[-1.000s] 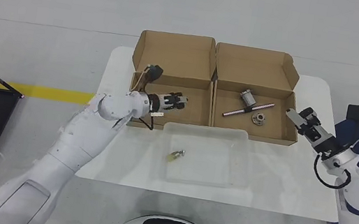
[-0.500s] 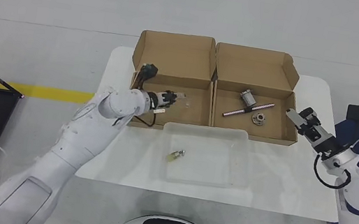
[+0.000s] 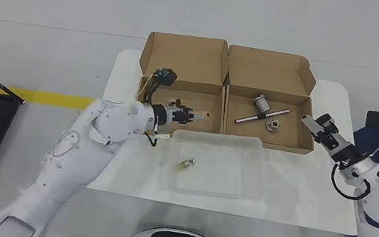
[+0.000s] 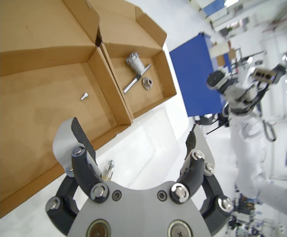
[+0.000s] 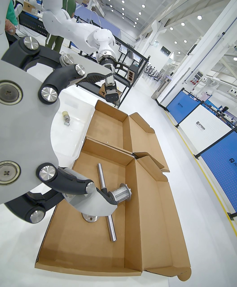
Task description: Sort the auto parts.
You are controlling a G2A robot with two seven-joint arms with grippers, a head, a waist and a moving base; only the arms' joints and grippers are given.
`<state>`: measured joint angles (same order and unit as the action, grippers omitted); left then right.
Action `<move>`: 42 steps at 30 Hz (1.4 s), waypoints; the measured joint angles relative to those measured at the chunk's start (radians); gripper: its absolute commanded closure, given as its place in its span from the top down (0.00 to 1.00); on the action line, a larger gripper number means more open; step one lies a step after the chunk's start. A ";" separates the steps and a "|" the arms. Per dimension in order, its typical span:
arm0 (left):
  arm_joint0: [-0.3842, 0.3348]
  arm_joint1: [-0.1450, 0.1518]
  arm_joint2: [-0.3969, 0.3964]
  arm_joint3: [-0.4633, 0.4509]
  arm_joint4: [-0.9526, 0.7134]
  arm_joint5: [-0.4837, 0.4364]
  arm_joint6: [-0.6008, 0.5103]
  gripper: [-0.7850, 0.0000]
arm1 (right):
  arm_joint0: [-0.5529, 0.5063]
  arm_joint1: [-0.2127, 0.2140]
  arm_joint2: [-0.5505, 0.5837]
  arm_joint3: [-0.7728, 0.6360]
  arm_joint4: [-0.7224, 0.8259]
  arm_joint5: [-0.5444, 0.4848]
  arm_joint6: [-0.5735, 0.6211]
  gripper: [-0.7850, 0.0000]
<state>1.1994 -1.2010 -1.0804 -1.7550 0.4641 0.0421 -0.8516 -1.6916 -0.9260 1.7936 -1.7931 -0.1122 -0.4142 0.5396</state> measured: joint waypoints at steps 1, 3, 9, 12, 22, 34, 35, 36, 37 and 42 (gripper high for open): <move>0.020 0.005 0.010 -0.042 0.049 -0.008 -0.028 1.00 | 0.000 0.000 0.000 0.000 0.000 0.000 0.000 1.00; 0.046 0.010 0.021 -0.093 0.090 -0.025 -0.045 1.00 | 0.000 0.000 0.000 0.000 0.000 0.000 0.000 1.00; 0.057 0.010 0.023 -0.114 0.086 -0.037 -0.036 1.00 | 0.000 0.000 0.000 0.000 0.000 0.000 0.000 1.00; 0.057 0.010 0.023 -0.114 0.086 -0.037 -0.036 1.00 | 0.000 0.000 0.000 0.000 0.000 0.000 0.000 1.00; 0.074 0.010 0.156 -0.164 0.418 0.034 -0.070 0.85 | 0.000 0.000 0.000 0.000 0.000 0.000 0.000 1.00; -0.014 -0.053 0.436 -0.101 0.661 0.227 -0.267 0.71 | 0.000 0.000 0.000 0.000 0.000 0.000 0.000 1.00; -0.032 -0.063 0.453 -0.083 0.662 0.238 -0.276 0.63 | 0.000 0.000 0.000 0.000 0.000 0.000 0.000 1.00; -0.044 -0.070 0.465 -0.069 0.656 0.243 -0.288 0.60 | 0.000 0.000 0.000 0.000 0.000 0.000 0.000 1.00; -0.057 -0.077 0.476 -0.055 0.650 0.248 -0.301 0.60 | 0.000 0.000 0.000 0.000 0.000 0.000 0.000 1.00; -0.122 -0.116 0.522 0.024 0.609 0.279 -0.373 0.80 | 0.000 0.000 0.000 0.000 0.000 0.000 0.000 1.00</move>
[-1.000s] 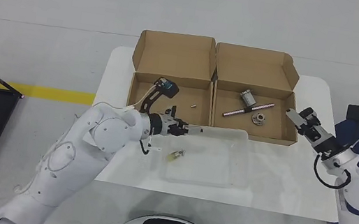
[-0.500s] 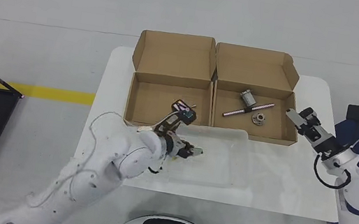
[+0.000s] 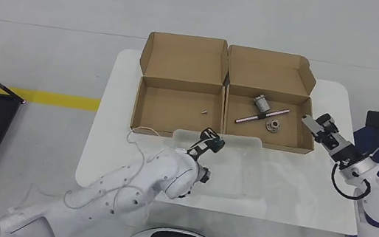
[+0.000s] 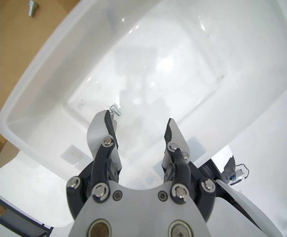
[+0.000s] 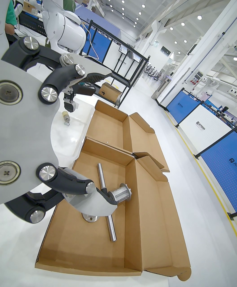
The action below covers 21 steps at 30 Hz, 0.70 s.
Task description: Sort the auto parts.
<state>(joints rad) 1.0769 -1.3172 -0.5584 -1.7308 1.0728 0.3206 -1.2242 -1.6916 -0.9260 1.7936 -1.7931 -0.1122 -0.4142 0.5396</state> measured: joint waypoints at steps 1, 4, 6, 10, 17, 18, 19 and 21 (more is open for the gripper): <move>-0.009 -0.006 0.006 0.014 -0.007 0.006 -0.007 0.80 | 0.000 0.000 0.000 0.000 0.000 0.000 0.000 1.00; -0.037 -0.027 0.017 0.062 -0.042 0.024 -0.016 0.80 | 0.000 0.000 0.000 0.000 0.000 0.000 0.000 1.00; -0.052 -0.040 0.022 0.099 -0.072 0.027 -0.019 0.78 | 0.000 0.000 0.000 0.000 0.000 0.000 0.000 1.00; -0.078 -0.063 0.042 0.172 -0.097 0.027 -0.032 0.91 | 0.000 0.000 0.000 0.000 0.000 0.000 0.000 1.00; -0.106 -0.092 0.063 0.242 -0.107 0.039 -0.042 0.91 | 0.000 0.000 0.000 0.000 0.000 0.000 0.000 1.00; -0.108 -0.095 0.063 0.247 -0.110 0.037 -0.042 0.91 | 0.000 0.000 0.000 0.000 0.000 0.000 0.000 1.00; -0.109 -0.097 0.062 0.252 -0.114 0.034 -0.041 0.91 | 0.000 0.000 0.000 0.000 0.000 0.000 0.000 1.00; -0.112 -0.102 0.058 0.264 -0.126 0.025 -0.037 0.89 | 0.000 0.000 0.000 0.000 0.000 0.000 0.000 1.00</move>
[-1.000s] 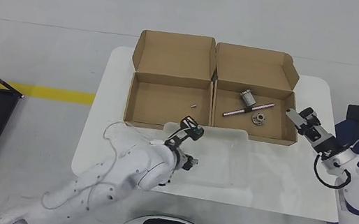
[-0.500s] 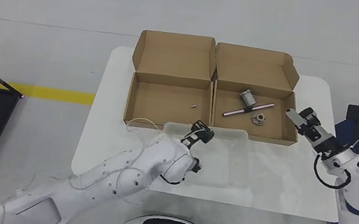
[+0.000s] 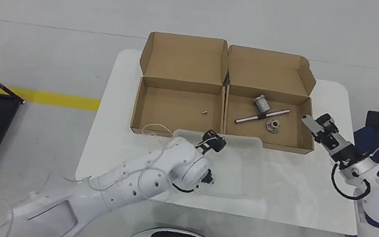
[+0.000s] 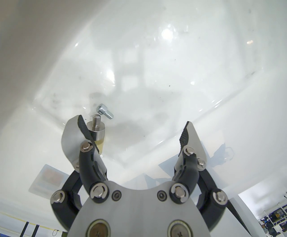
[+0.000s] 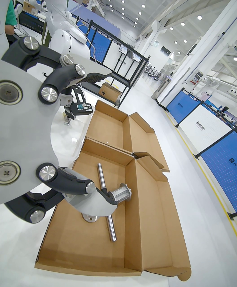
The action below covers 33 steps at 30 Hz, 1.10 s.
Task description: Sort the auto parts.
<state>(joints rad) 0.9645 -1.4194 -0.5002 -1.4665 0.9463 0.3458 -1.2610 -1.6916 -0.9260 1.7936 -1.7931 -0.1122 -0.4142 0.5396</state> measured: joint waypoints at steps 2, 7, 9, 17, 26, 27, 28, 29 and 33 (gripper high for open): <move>-0.003 -0.004 -0.005 0.011 -0.012 -0.009 0.004 0.87 | 0.000 0.000 0.000 0.000 0.000 0.000 0.000 1.00; -0.007 -0.014 -0.012 0.021 -0.028 -0.025 0.027 0.87 | 0.000 0.000 0.000 0.000 0.000 0.000 0.000 1.00; -0.007 -0.016 -0.020 0.010 -0.032 -0.029 0.040 0.82 | 0.000 0.000 0.000 0.000 0.000 0.000 0.000 1.00; 0.011 -0.004 -0.058 -0.041 0.017 -0.013 0.016 0.49 | 0.000 0.000 0.000 0.000 0.000 0.000 0.000 1.00; 0.032 -0.003 -0.068 -0.059 0.005 -0.089 0.001 0.67 | 0.000 0.000 0.000 0.000 0.000 0.000 0.000 1.00; 0.031 -0.004 -0.067 -0.055 -0.004 -0.102 -0.002 0.69 | 0.000 0.000 0.000 0.000 0.000 0.000 0.000 1.00; 0.029 -0.006 -0.065 -0.050 -0.010 -0.112 -0.007 0.71 | 0.000 0.000 0.000 0.000 0.000 0.000 0.000 1.00; 0.026 -0.009 -0.059 -0.043 -0.016 -0.124 -0.017 0.71 | 0.000 0.000 0.000 0.000 0.000 0.000 0.000 1.00; 0.017 -0.019 -0.039 -0.028 -0.039 -0.157 -0.041 0.69 | 0.000 0.000 0.000 0.000 0.000 0.000 0.000 1.00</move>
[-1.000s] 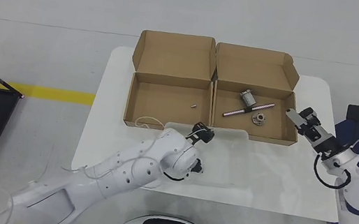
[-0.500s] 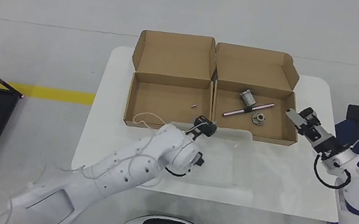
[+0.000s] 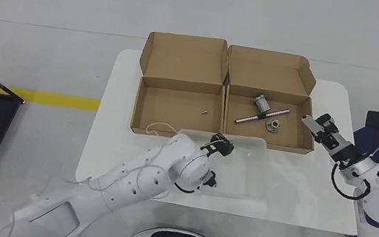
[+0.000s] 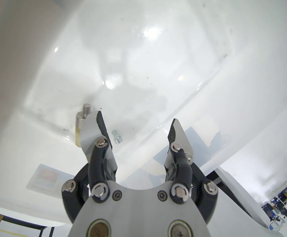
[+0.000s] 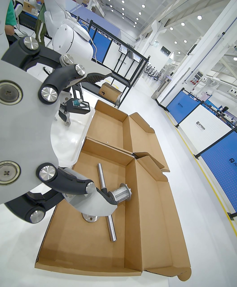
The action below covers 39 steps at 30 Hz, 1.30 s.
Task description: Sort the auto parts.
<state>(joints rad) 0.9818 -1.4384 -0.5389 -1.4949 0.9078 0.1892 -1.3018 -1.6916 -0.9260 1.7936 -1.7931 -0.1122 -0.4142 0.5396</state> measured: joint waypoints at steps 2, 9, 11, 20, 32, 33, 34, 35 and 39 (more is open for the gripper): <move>-0.003 -0.004 0.009 0.004 -0.003 -0.007 -0.016 0.66 | 0.000 0.000 0.000 0.000 0.000 0.000 0.000 1.00; -0.006 -0.005 0.008 -0.008 0.014 0.004 -0.073 0.52 | 0.000 0.000 0.000 0.000 0.000 0.000 0.000 1.00; -0.003 -0.002 0.003 -0.016 0.024 0.008 -0.081 0.52 | 0.000 0.000 0.000 0.000 0.000 0.000 0.000 1.00; 0.006 0.008 -0.041 -0.022 0.109 0.056 -0.024 0.71 | 0.000 0.000 0.000 0.000 0.000 0.000 0.000 1.00; 0.019 0.009 -0.069 0.000 0.129 0.049 -0.049 0.66 | 0.000 0.000 0.000 0.000 0.000 0.000 0.000 1.00; 0.020 0.007 -0.064 0.003 0.126 0.042 -0.053 0.65 | 0.000 0.000 0.000 0.000 0.000 0.000 0.000 1.00; 0.020 0.005 -0.059 0.005 0.123 0.035 -0.057 0.65 | 0.000 0.000 0.000 0.000 0.000 0.000 0.000 1.00; 0.020 0.003 -0.053 0.007 0.118 0.028 -0.062 0.65 | 0.000 0.000 0.000 0.000 0.000 0.000 0.000 1.00; 0.020 -0.003 -0.041 0.007 0.114 0.017 -0.072 0.63 | 0.000 0.000 0.000 0.000 0.000 0.000 0.000 1.00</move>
<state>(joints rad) 1.0019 -1.4416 -0.5795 -1.4884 1.0214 0.2061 -1.3737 -1.6916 -0.9260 1.7936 -1.7931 -0.1122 -0.4142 0.5396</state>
